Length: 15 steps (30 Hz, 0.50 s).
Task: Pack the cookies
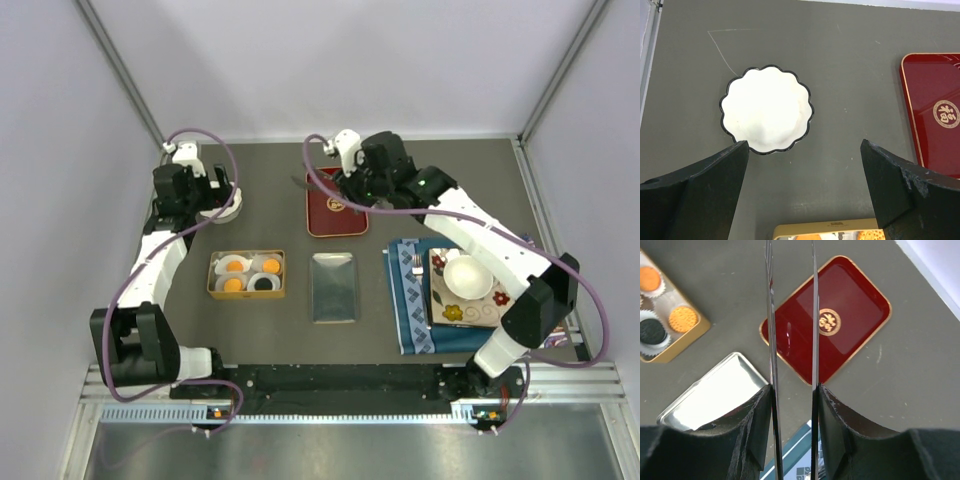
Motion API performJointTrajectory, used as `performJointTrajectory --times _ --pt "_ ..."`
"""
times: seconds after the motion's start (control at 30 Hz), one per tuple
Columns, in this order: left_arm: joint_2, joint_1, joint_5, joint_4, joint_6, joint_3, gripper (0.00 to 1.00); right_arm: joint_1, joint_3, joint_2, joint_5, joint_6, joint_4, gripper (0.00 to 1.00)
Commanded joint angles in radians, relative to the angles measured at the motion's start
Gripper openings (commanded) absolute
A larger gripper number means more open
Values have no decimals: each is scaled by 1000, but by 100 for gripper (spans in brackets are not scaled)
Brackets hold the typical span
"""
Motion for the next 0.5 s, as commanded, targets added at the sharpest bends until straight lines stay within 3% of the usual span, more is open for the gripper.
performJointTrajectory --times 0.0,0.47 --pt "-54 5 48 78 16 -29 99 -66 6 -77 17 48 62 40" --pt "-134 5 154 81 65 -101 99 -305 -98 -112 89 114 128 40"
